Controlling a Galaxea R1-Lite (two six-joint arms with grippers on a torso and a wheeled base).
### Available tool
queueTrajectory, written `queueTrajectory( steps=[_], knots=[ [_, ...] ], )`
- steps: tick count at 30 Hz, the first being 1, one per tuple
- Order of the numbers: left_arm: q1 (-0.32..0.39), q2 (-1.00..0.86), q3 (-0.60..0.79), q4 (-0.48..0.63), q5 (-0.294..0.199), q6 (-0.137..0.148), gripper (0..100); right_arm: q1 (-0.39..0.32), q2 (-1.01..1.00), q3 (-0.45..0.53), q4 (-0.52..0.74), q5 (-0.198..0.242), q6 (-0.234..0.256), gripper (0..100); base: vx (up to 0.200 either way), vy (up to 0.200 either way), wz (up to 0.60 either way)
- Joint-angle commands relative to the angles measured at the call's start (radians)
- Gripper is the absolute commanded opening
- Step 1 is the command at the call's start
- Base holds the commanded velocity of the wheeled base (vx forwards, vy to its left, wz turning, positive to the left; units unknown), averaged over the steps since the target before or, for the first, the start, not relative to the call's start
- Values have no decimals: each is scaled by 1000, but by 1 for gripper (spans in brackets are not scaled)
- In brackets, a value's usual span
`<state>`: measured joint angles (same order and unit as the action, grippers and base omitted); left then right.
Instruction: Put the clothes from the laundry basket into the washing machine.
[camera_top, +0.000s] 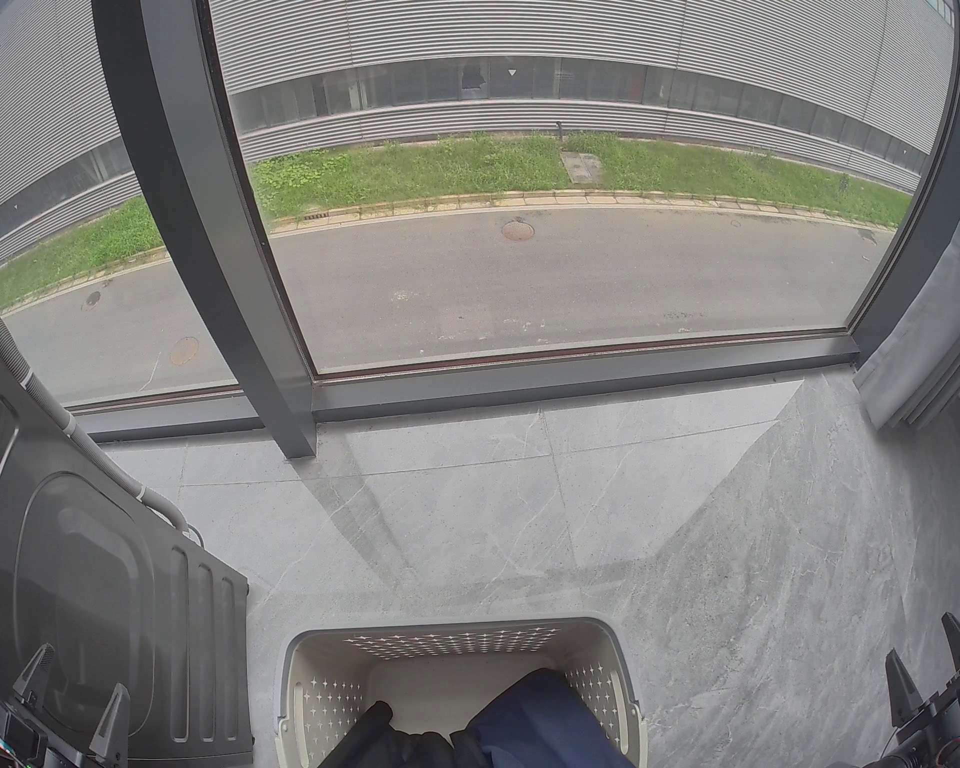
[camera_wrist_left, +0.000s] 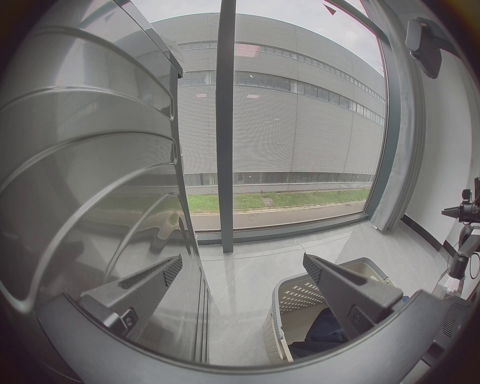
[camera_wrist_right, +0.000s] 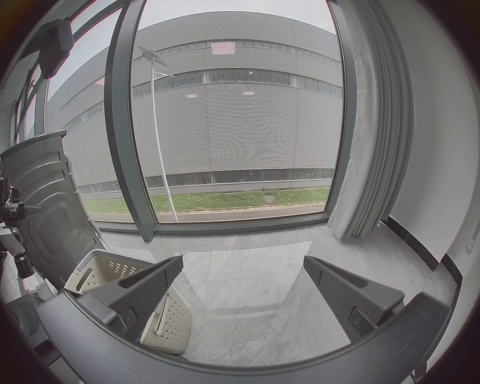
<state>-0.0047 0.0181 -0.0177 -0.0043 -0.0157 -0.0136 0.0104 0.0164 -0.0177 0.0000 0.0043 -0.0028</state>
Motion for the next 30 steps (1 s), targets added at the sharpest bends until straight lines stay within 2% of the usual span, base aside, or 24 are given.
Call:
queueTrajectory(
  steps=[1,12,30],
  knots=[
    [0,-17,18,0,0,0,100,0,-7,18,0,0,0,100,0,0,0],
    [0,-17,18,0,0,0,100,0,-7,18,0,0,0,100,0,0,0],
    [0,-17,18,0,0,0,100,0,-7,18,0,0,0,100,-200,0,0]
  ],
)
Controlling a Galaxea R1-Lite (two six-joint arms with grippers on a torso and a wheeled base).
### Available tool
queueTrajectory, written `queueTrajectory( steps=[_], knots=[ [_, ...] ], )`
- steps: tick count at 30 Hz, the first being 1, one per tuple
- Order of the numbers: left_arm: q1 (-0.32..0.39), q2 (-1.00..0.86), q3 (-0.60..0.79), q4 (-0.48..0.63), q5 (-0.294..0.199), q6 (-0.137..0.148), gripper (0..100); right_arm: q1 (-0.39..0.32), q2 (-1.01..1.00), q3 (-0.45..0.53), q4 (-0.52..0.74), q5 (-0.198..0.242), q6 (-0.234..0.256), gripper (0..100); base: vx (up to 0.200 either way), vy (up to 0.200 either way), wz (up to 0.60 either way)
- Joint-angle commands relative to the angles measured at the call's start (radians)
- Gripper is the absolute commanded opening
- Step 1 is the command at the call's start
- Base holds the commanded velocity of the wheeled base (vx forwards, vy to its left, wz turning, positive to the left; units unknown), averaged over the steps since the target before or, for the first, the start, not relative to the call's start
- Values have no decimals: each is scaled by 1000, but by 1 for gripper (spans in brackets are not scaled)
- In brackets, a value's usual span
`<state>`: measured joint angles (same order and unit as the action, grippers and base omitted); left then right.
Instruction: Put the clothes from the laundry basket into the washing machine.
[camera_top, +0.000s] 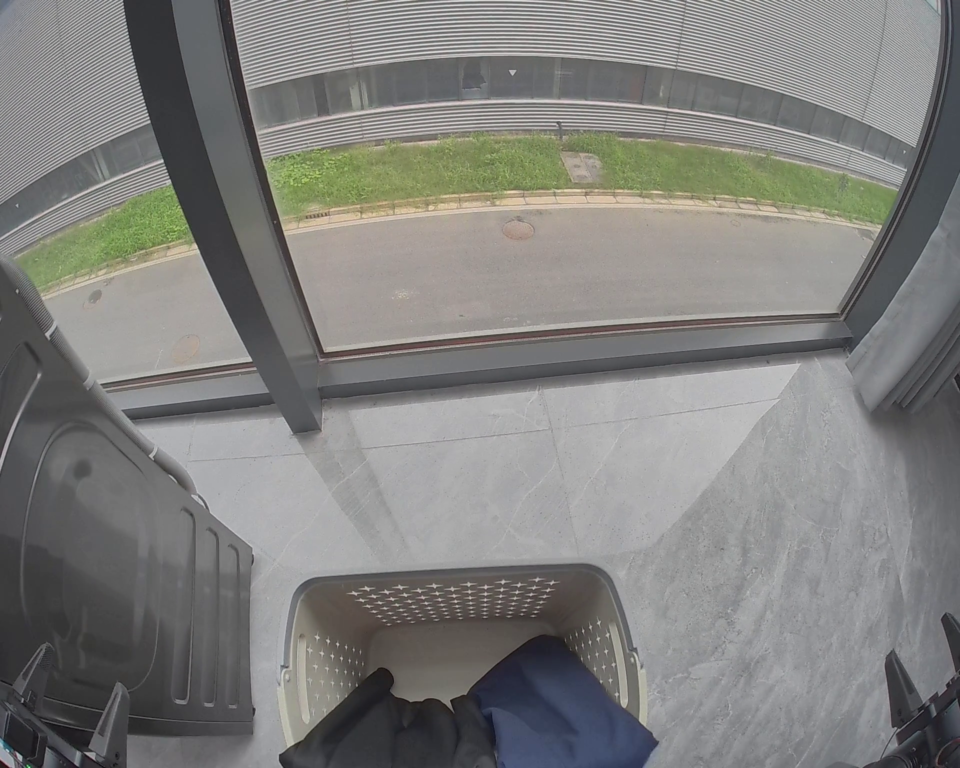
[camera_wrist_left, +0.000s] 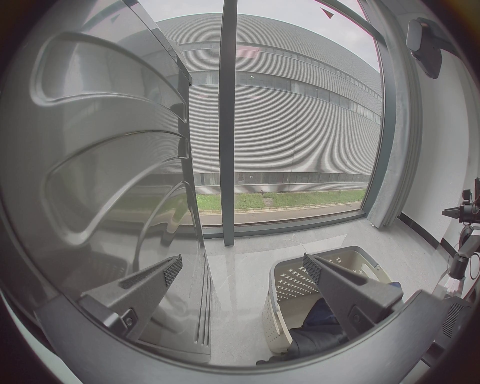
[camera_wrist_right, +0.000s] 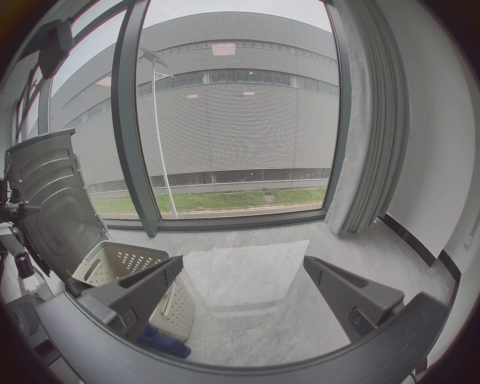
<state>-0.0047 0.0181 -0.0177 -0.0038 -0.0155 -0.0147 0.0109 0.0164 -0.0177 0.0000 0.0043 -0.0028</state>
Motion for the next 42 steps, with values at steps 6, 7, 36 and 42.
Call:
queueTrajectory(
  steps=[6,7,36,42],
  knots=[
    [0,-17,18,-1,0,-1,100,0,-7,18,0,0,0,100,-200,0,0],
    [0,-17,18,-1,0,-1,100,0,-7,18,0,0,0,100,-200,0,0],
    [0,-17,18,-1,0,1,100,0,-7,18,0,2,0,100,-200,0,0],
    [0,-17,18,-1,0,1,100,0,-7,18,0,2,0,100,-200,0,0]
  ],
)
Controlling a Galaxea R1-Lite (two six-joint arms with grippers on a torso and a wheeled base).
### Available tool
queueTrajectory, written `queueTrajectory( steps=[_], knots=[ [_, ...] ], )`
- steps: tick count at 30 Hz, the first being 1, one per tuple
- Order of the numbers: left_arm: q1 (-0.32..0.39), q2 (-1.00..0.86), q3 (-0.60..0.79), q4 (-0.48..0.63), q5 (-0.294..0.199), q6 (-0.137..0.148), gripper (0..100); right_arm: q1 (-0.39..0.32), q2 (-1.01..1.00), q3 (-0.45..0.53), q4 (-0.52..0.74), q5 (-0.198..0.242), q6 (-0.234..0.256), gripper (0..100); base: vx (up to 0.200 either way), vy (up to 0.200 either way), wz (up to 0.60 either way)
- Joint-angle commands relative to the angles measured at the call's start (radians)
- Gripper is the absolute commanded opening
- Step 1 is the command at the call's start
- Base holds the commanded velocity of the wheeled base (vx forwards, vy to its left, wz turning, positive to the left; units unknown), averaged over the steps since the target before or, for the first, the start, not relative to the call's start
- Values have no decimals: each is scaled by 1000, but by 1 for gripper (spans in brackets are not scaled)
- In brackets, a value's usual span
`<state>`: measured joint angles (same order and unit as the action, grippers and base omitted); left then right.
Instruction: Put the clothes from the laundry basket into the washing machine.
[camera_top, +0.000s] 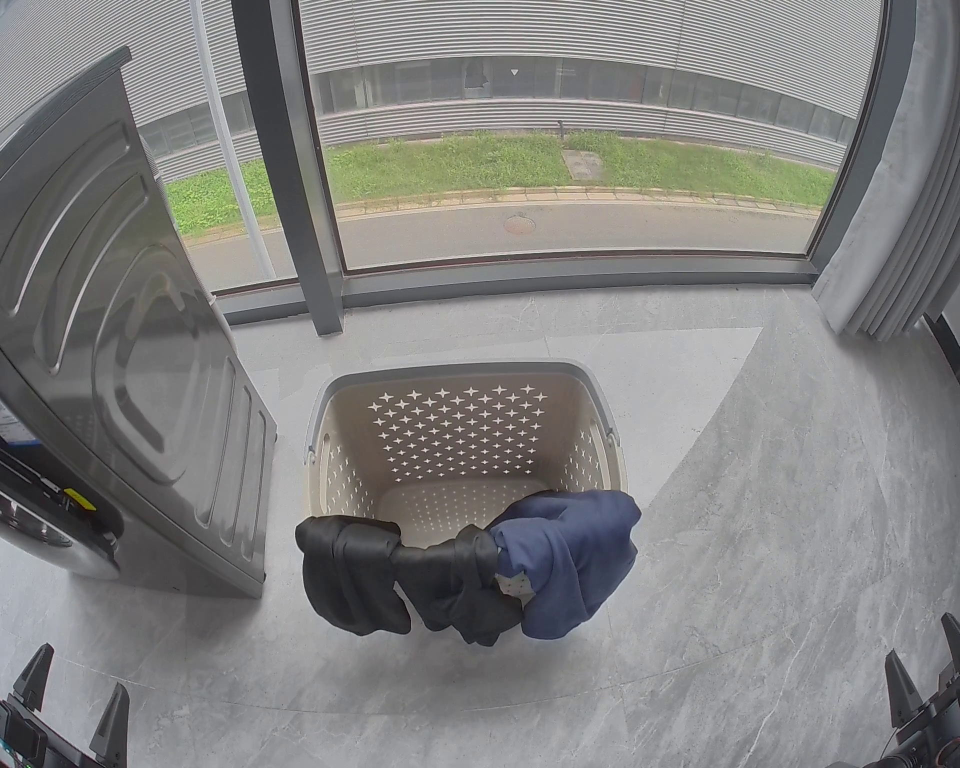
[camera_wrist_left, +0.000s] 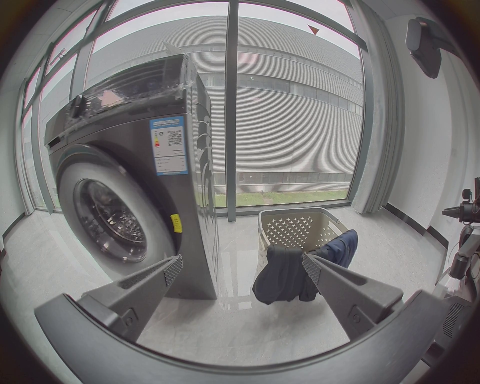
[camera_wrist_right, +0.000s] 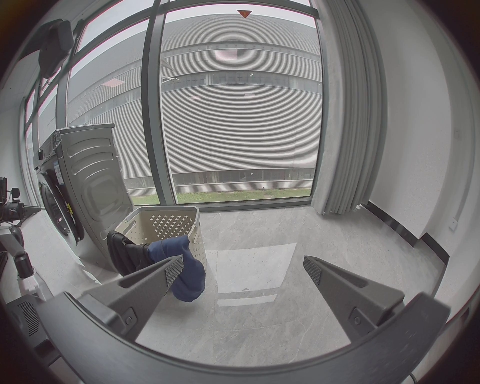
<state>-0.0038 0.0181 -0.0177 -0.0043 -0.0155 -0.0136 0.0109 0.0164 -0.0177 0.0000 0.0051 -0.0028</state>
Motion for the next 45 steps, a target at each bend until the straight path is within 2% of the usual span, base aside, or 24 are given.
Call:
queueTrajectory(
  steps=[1,12,14,45],
  knots=[
    [-1,-17,18,0,0,0,100,0,-7,18,0,1,0,100,-200,0,0],
    [-1,-17,18,0,-1,-3,100,0,-7,18,0,1,0,100,-36,0,0],
    [-1,-17,18,0,-1,-9,100,0,-7,18,0,1,0,100,0,200,0],
    [-1,-17,18,0,-1,-9,100,0,-7,18,0,1,0,100,0,200,0]
  ],
)
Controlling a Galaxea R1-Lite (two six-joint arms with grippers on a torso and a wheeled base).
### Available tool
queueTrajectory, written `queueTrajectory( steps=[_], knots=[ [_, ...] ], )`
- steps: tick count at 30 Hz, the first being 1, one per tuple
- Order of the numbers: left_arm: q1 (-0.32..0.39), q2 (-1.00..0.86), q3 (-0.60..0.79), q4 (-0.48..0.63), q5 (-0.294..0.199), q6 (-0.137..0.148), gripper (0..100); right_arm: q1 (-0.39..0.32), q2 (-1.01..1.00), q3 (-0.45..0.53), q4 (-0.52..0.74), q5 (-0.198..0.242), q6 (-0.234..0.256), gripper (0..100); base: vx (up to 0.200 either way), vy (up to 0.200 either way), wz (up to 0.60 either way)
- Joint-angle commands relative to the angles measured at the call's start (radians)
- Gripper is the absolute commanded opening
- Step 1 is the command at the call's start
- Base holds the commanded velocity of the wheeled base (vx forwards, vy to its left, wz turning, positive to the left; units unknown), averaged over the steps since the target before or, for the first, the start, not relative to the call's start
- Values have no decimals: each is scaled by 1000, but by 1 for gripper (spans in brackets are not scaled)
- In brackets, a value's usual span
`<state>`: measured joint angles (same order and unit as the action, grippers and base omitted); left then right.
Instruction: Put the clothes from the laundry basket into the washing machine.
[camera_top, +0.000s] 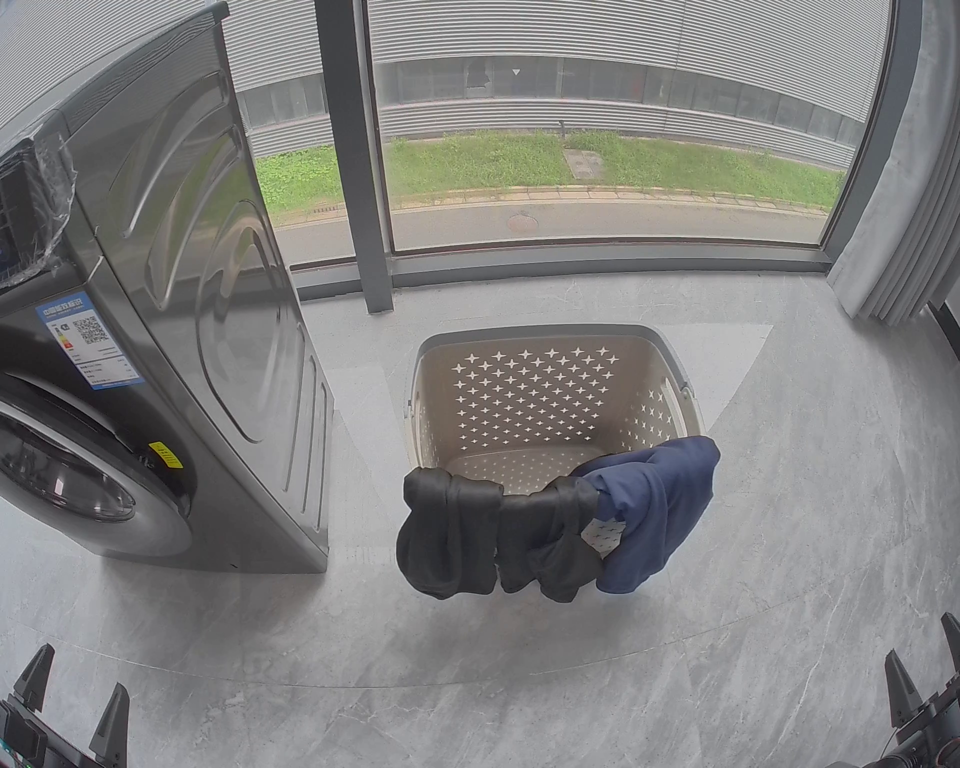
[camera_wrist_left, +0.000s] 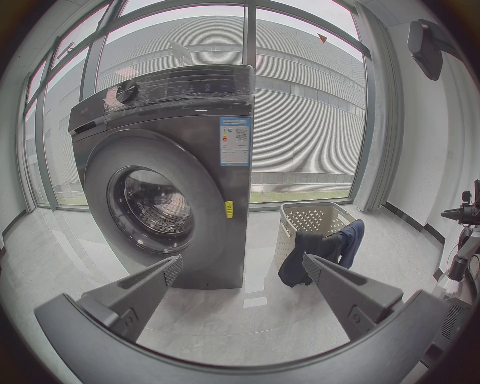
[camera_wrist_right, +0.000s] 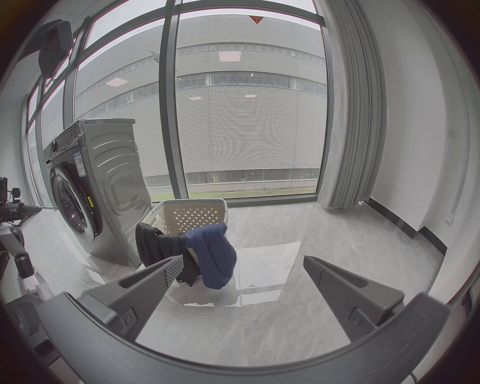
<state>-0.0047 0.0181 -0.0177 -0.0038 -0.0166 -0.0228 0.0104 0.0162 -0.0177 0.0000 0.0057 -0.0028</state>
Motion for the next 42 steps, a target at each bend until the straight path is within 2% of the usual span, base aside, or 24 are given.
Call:
queueTrajectory(
  steps=[1,9,19,27,42],
  knots=[
    [0,-17,18,-1,0,0,100,0,-7,18,0,0,0,100,0,200,0],
    [0,-17,18,-1,0,1,100,0,-7,18,0,0,0,100,0,200,0],
    [0,-18,18,-1,0,1,100,-3,-5,18,-2,-1,0,100,0,0,0],
    [0,-17,18,-1,0,0,100,0,-7,18,-2,-1,0,100,0,0,450],
    [-1,-17,18,-2,0,0,100,0,-7,18,-2,-1,0,100,0,200,0]
  ],
)
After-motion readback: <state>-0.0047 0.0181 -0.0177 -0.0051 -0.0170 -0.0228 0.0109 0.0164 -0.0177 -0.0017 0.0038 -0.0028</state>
